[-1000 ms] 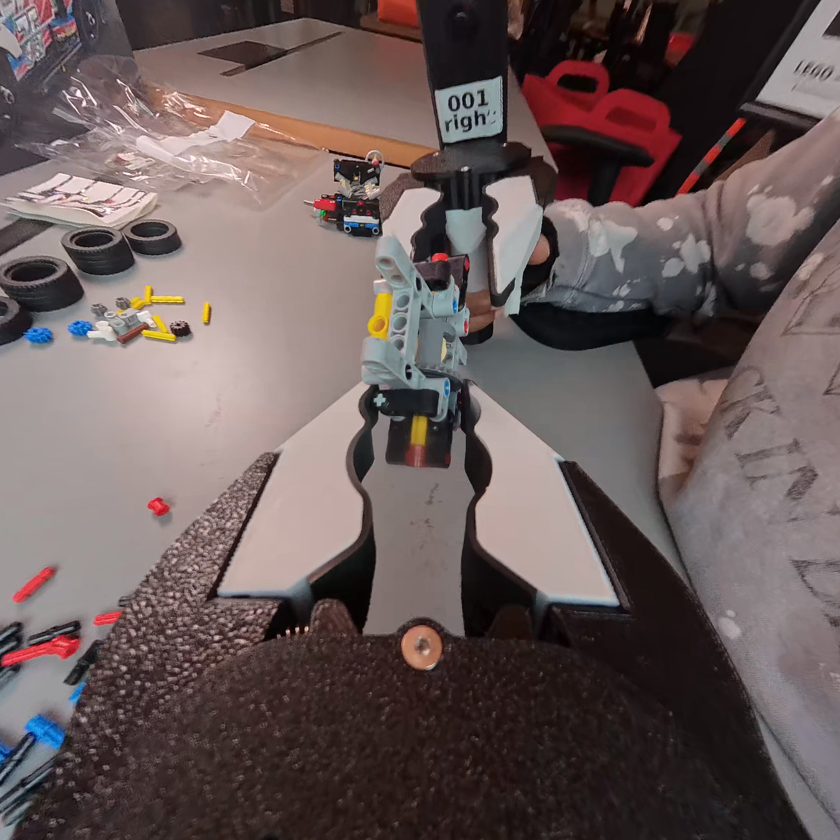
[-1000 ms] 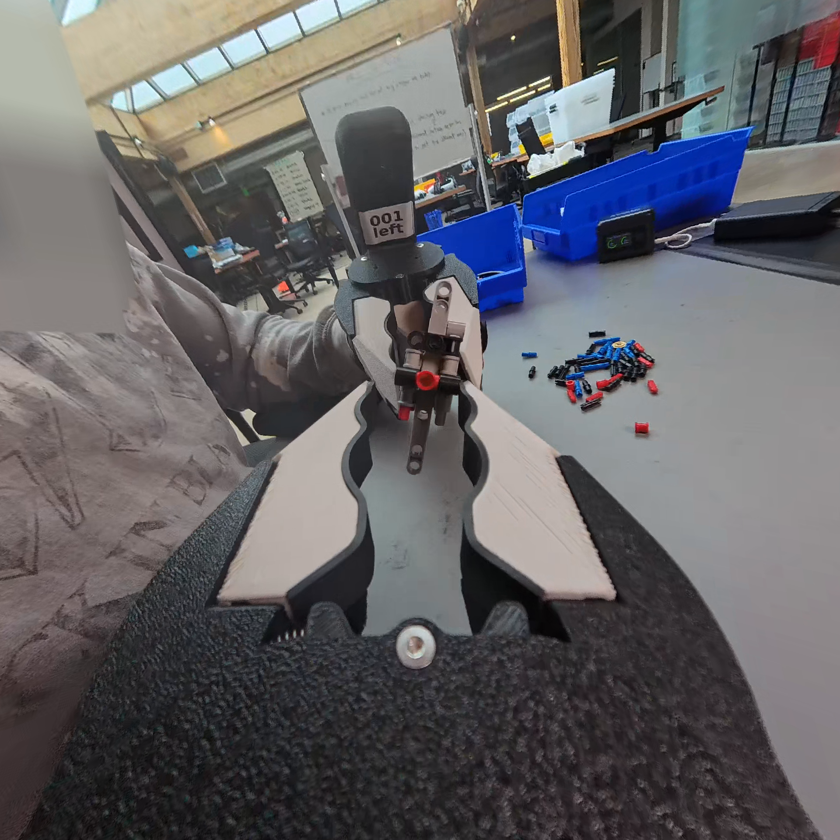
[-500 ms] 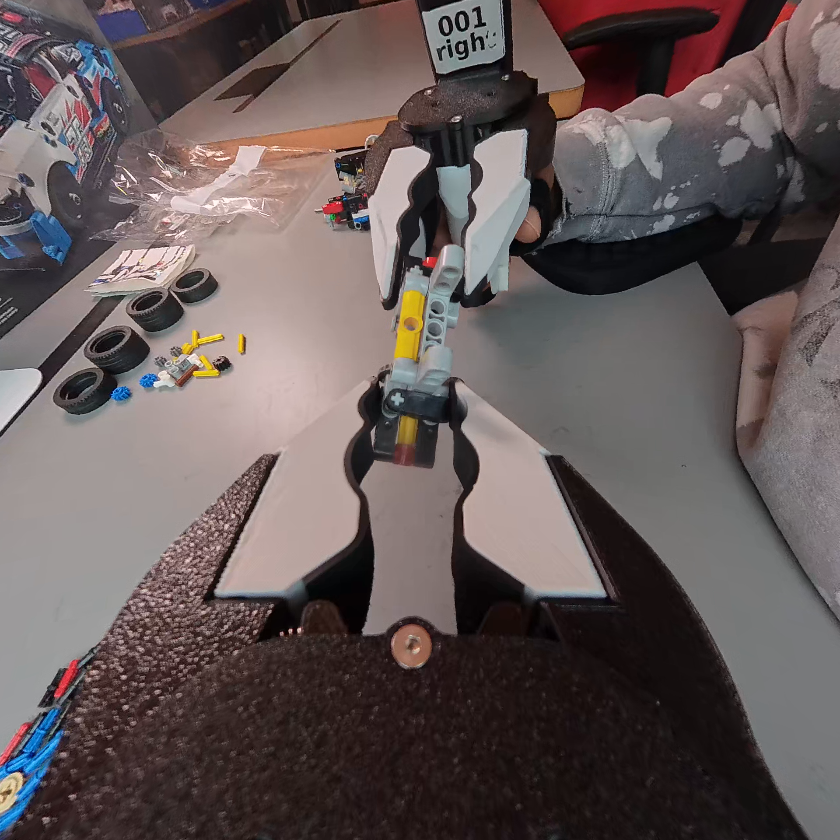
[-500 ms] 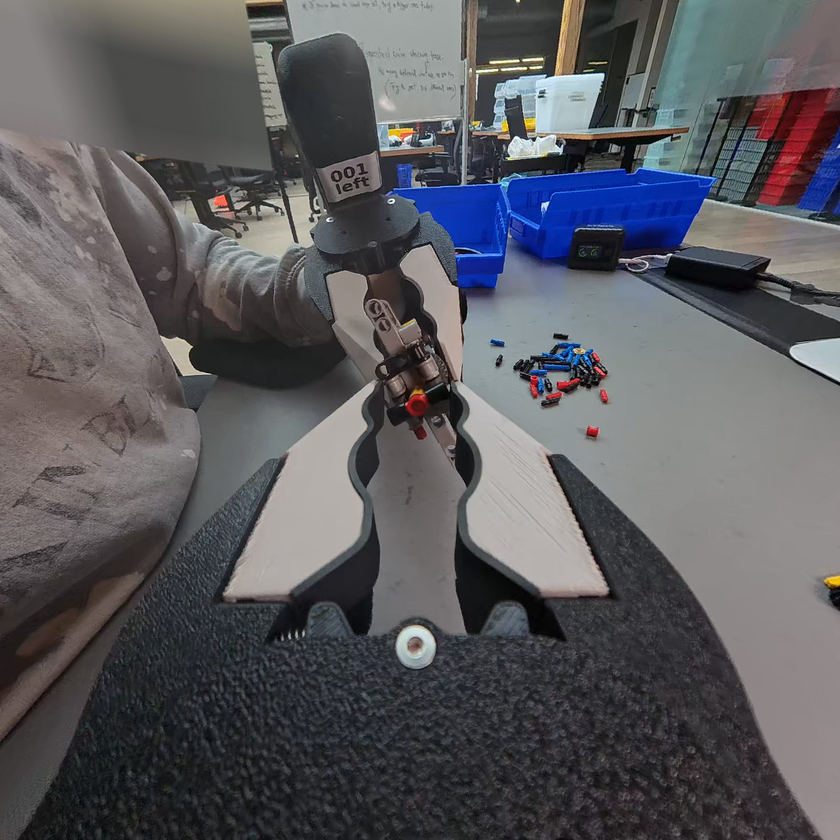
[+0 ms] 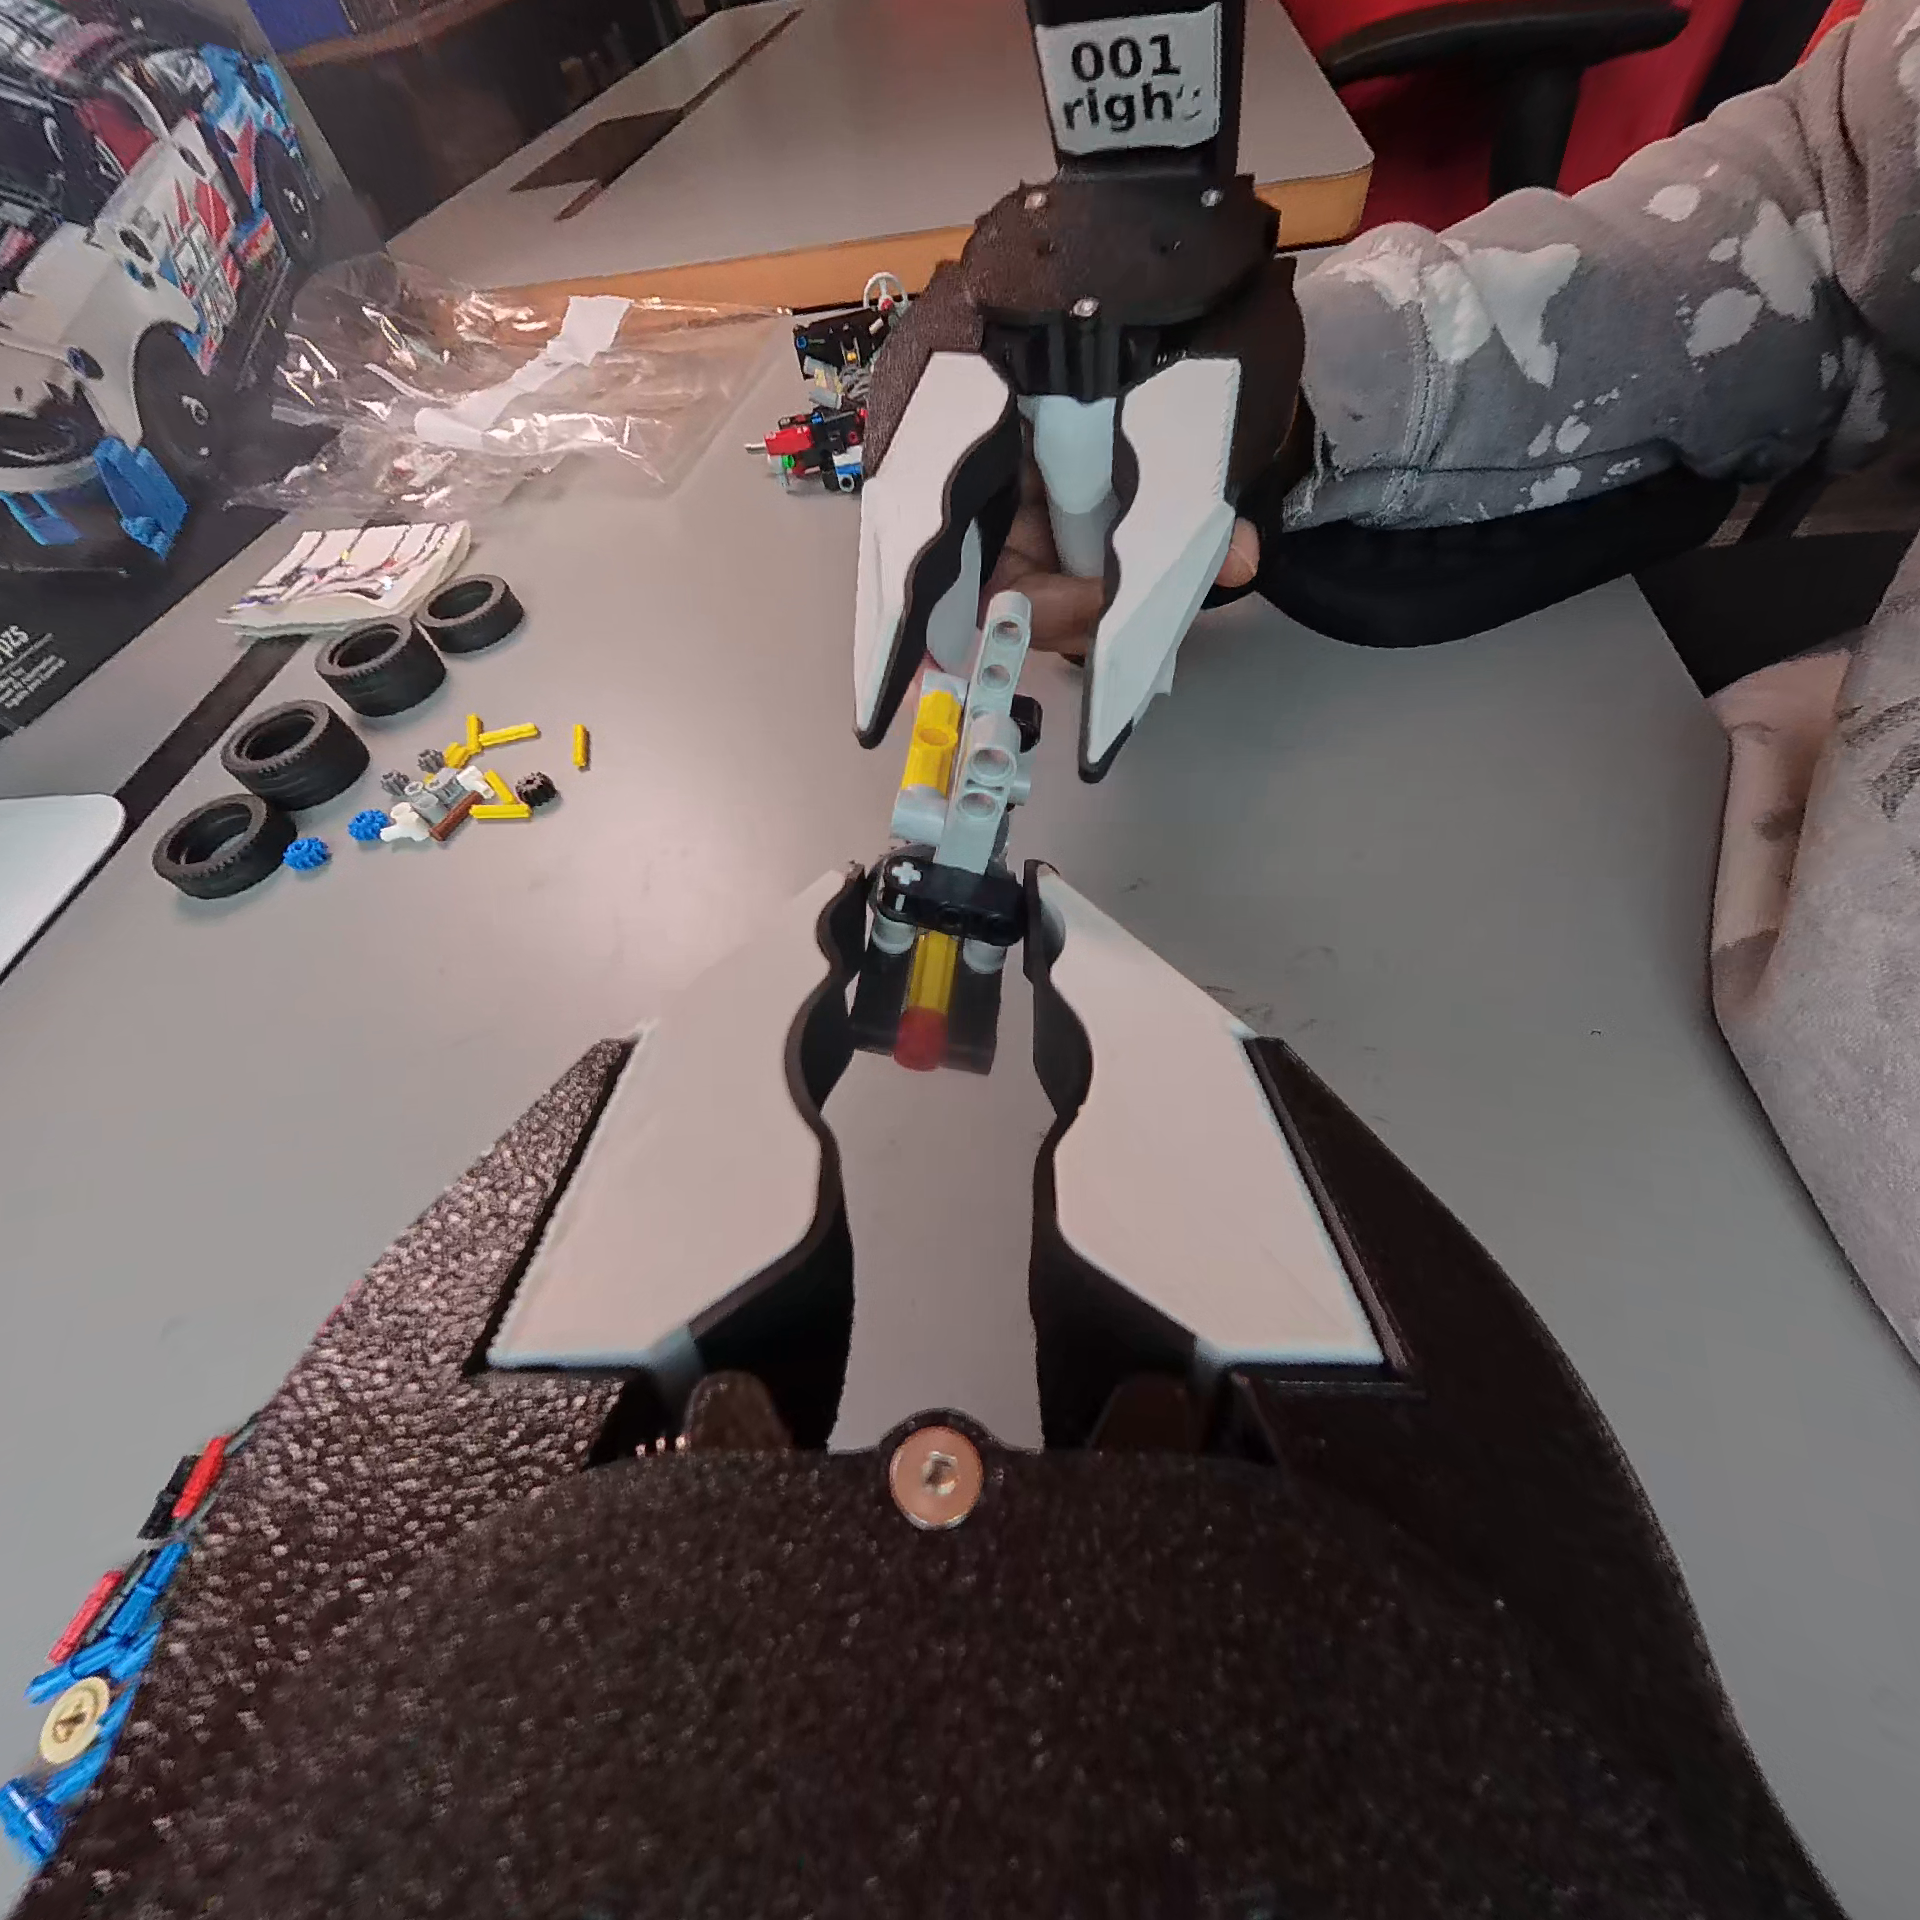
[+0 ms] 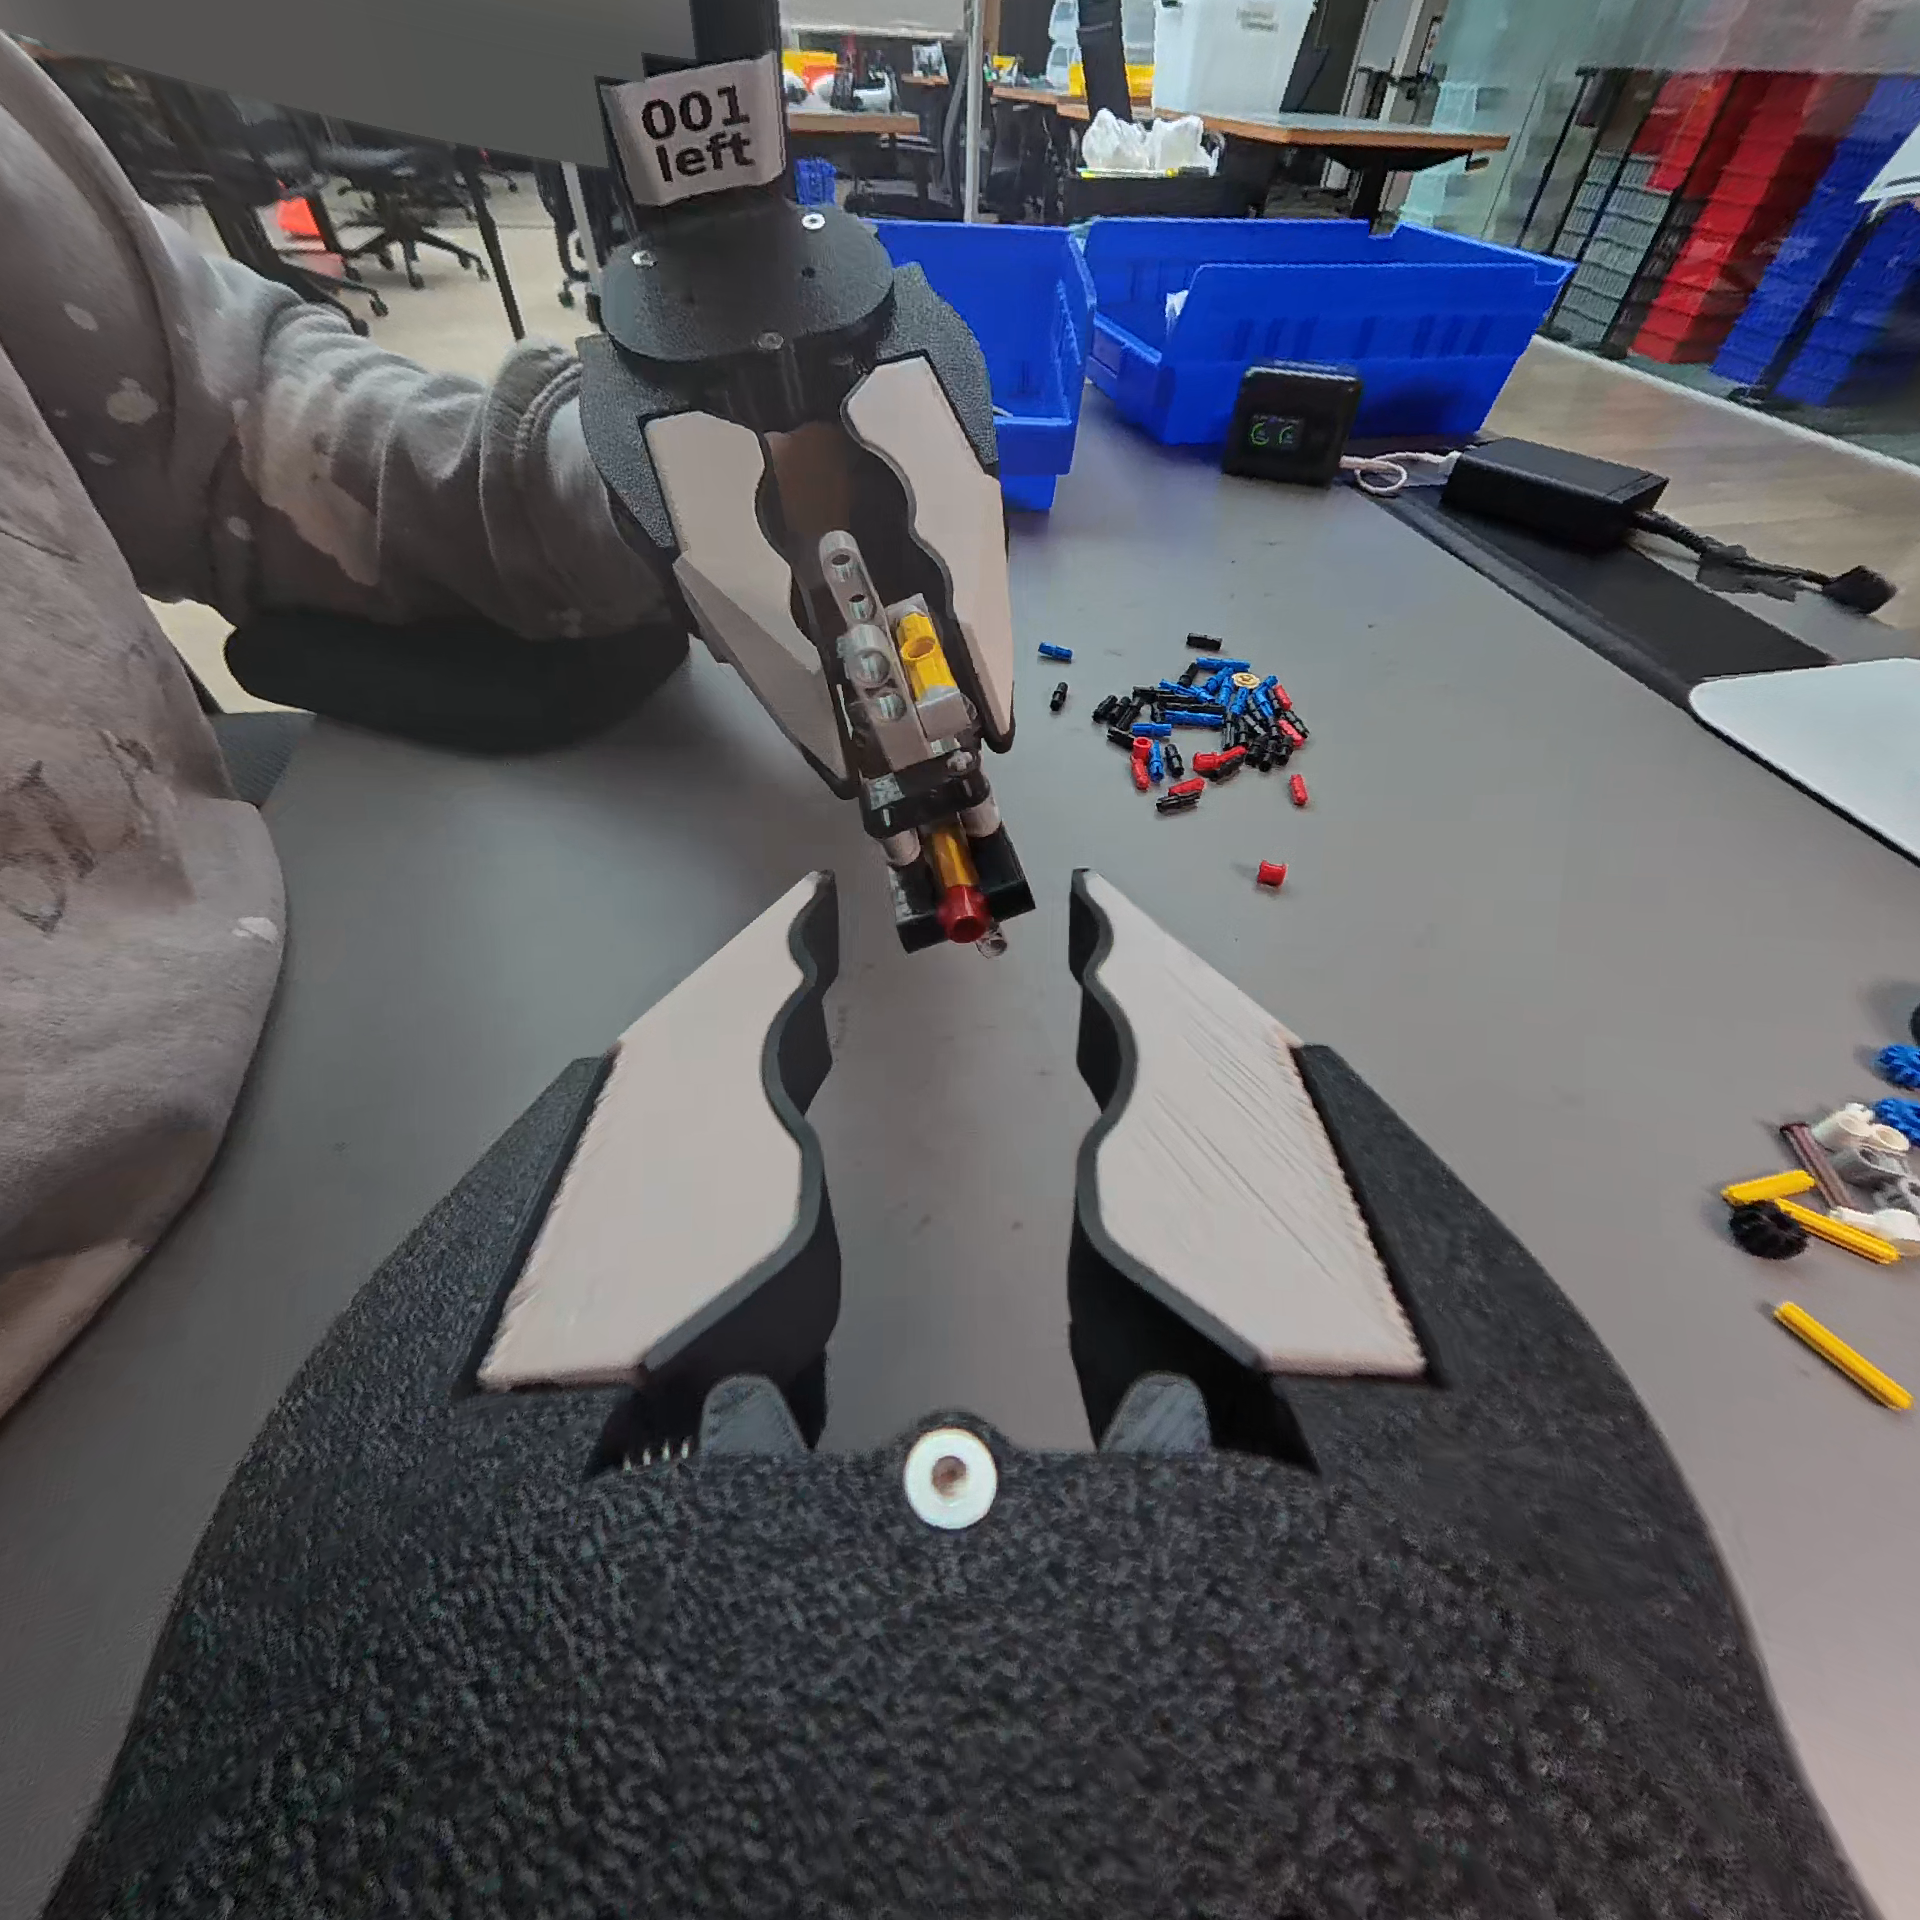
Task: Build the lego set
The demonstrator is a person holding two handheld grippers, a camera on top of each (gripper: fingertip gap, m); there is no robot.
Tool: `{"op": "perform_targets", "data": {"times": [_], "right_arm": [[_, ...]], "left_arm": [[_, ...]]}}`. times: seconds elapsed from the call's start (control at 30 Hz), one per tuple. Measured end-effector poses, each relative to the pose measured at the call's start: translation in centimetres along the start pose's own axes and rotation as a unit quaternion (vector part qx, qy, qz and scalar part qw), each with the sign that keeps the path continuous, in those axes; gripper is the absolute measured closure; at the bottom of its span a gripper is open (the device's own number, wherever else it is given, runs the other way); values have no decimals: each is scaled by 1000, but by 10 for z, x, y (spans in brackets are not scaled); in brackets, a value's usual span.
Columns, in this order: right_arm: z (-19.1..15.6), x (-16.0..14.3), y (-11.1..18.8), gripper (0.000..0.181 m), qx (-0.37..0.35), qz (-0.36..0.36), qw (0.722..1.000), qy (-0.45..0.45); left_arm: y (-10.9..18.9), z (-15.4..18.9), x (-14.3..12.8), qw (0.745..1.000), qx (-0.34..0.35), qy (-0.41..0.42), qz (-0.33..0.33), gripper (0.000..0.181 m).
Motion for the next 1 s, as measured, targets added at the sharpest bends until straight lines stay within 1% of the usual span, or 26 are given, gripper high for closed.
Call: {"op": "perform_targets", "data": {"times": [0.07,0.13,0.2,0.23,0.27,0.3,0.33,0.37,0.4,0.5,0.57,0.6,0.67,0.7,0.77,0.8,0.93,1.0], "right_arm": [[-2,4,-1,129,-8,-3,1000,11],[-6,11,-4,128,-10,5,1000,16],[-11,15,-13,130,-7,-9,1000,29],[-12,13,-18,135,-7,-27,999,36],[-13,10,-22,144,-7,-45,998,41],[-14,6,-24,158,-7,-54,997,46],[-14,4,-23,164,-8,-56,997,52],[-14,1,-22,165,-4,-56,997,49],[-13,0,-19,166,-1,-49,998,39],[-12,7,-12,166,5,7,1000,27],[-13,12,-9,166,12,41,999,25],[-14,15,-7,166,22,62,998,20],[-16,21,-6,165,47,108,993,2],[-18,23,-6,165,58,132,990,-7],[-18,26,-5,165,74,159,984,-22],[-16,26,-4,165,71,163,984,-25],[-12,19,-1,165,75,138,987,-34],[-11,13,-3,165,64,91,994,-20]], "left_arm": [[-1,-1,-4,1000,-3,3,-16,151],[-4,2,-7,1000,-5,-5,-31,151],[-8,8,-8,999,-13,-10,-38,151],[-10,11,-9,999,-17,-13,-40,151],[-11,13,-9,999,-19,-18,-42,151],[-12,15,-9,999,-19,-25,-44,151],[-12,17,-9,998,-23,-29,-43,151],[-11,17,-8,999,-23,-28,-36,152],[-10,16,-6,999,-24,-23,-26,150],[-6,16,-2,999,-54,2,-1,122],[-6,16,-6,997,-72,18,-4,113],[-8,16,-8,997,-74,22,-7,112],[-11,18,-9,996,-77,36,-8,115],[-13,20,-8,996,-81,46,-5,120],[-14,24,-5,994,-96,50,-6,145],[-12,25,-2,994,-101,50,1,155],[-2,16,6,993,-100,62,23,156],[1,15,5,994,-95,48,18,156]]}}
Point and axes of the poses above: each gripper's, where its closed fingertips meet, y back along the fingers, x out of its top, z = x × y across the jaws, the point moved 7 cm from there along y, back along the fingers, and after that the axes turned 14 degrees about x, right-handed, at the moved point
